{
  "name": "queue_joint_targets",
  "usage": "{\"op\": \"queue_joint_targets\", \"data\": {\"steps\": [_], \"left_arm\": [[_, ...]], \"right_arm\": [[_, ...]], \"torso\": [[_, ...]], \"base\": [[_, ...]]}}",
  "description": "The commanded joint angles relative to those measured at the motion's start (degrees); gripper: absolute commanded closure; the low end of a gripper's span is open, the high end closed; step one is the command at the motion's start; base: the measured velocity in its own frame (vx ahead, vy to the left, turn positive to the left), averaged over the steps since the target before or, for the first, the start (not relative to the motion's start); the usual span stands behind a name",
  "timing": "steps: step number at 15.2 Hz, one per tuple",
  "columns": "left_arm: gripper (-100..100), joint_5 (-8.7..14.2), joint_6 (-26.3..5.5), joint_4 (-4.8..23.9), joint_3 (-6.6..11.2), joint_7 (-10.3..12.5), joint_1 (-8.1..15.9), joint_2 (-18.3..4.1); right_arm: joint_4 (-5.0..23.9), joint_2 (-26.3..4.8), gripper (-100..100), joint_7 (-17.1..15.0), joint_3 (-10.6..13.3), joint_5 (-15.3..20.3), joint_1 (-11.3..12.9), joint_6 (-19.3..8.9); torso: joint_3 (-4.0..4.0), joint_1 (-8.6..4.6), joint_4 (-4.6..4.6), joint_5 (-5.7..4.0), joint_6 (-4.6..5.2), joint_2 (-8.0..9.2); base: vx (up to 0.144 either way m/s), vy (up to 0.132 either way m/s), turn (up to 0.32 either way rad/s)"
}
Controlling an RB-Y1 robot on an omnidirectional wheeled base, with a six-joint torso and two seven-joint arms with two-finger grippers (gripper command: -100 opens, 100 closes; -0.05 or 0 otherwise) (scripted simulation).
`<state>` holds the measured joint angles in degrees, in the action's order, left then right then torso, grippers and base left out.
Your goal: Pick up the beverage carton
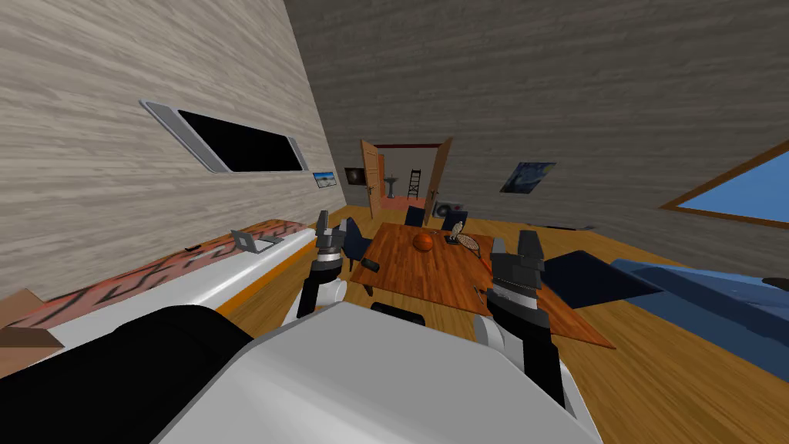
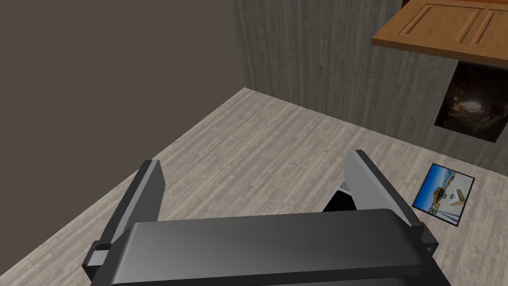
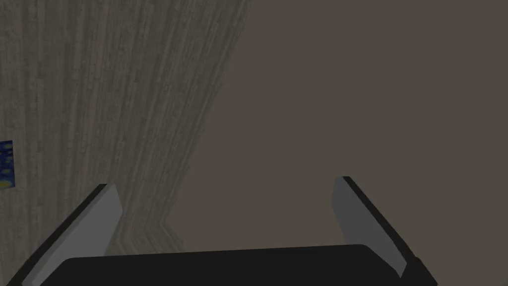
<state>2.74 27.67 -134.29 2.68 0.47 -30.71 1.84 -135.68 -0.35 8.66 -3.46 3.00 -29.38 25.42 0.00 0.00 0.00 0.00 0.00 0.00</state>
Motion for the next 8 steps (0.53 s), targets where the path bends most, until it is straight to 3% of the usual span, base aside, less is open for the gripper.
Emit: {"op": "queue_joint_targets", "data": {"steps": [1,3,5,6,8], "left_arm": [[-100,0.3,-0.7,0.6,0.21,0.1,0.0,-2.4],[-100,0.5,-1.3,1.1,0.42,0.2,0.0,-4.1],[-100,1.4,-3.3,2.8,1.04,0.5,0.1,-7.3],[-100,1.4,-3.3,2.8,1.04,0.5,0.1,-7.4],[-100,2.5,-6.0,5.1,1.91,0.8,0.2,-10.4]], "right_arm": [[0.0,0.0,0,0.0,0.0,0.0,0.0,0.0],[0.0,0.0,0,0.0,0.0,0.0,0.0,0.0],[0.0,0.0,0,0.0,0.0,0.0,0.0,0.0],[0.0,0.0,0,0.0,0.0,0.0,0.0,0.0],[0.0,0.0,0,0.0,0.0,0.0,0.0,0.0]], "torso": [[0.0,0.0,0.0,0.0,0.0,0.0],[0.02,0.06,0.01,0.01,0.03,0.05],[0.05,0.1,0.02,0.02,0.02,0.09],[0.07,0.1,0.02,0.02,0.04,0.12],[0.09,0.12,0.03,0.02,0.03,0.16]], "base": [[-0.007,0.003,-0.063],[-0.02,0.016,-0.127],[-0.029,0.016,-0.178],[-0.034,0.017,-0.167],[-0.043,0.023,-0.255]]}}
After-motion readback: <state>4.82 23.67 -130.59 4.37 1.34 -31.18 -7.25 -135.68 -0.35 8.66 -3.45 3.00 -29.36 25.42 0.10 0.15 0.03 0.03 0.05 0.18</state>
